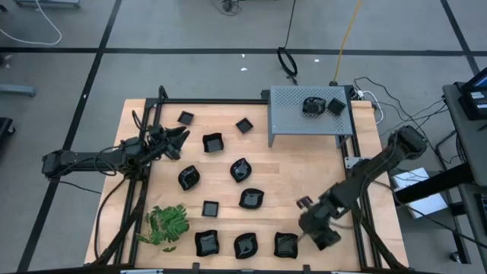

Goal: Pick & Place Mini shaped plates
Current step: Put the black distorted square plate on the shelf

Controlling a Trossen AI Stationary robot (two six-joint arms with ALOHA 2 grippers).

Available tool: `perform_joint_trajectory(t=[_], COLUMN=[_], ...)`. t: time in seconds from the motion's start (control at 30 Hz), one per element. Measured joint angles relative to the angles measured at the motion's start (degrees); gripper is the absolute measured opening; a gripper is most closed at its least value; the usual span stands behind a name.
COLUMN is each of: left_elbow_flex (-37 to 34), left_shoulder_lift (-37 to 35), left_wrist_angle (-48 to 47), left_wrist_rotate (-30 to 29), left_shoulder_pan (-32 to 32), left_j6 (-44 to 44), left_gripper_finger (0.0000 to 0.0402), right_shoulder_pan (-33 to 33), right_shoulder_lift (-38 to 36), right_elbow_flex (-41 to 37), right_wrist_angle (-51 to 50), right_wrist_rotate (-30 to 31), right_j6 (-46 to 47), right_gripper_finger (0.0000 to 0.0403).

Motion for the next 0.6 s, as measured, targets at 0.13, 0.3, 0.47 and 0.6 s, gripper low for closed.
perform_joint_trajectory(t=[0.13, 0.3, 0.47, 0.6], left_elbow_flex=[0.0, 0.0, 0.0, 0.0], left_shoulder_lift=[0.0, 0.0, 0.0, 0.0], left_wrist_angle=[0.0, 0.0, 0.0, 0.0], left_wrist_rotate=[0.0, 0.0, 0.0, 0.0], left_shoulder_pan=[0.0, 0.0, 0.0, 0.0], left_j6=[0.0, 0.0, 0.0, 0.0], left_gripper_finger=[0.0173, 0.0173, 0.0173, 0.0173], right_shoulder_pan=[-6.6, -17.2, -29.1, -40.2], right_shoulder_lift=[-4.8, -10.0, -14.1, -16.0], right_elbow_flex=[0.0, 0.0, 0.0, 0.1], right_wrist_angle=[1.1, 6.7, 15.0, 17.7], right_wrist_rotate=[8.5, 14.7, 15.9, 16.0], right_j6=[6.4, 12.5, 12.7, 16.3], right_gripper_finger=[0.0000, 0.0000, 0.0000, 0.0000])
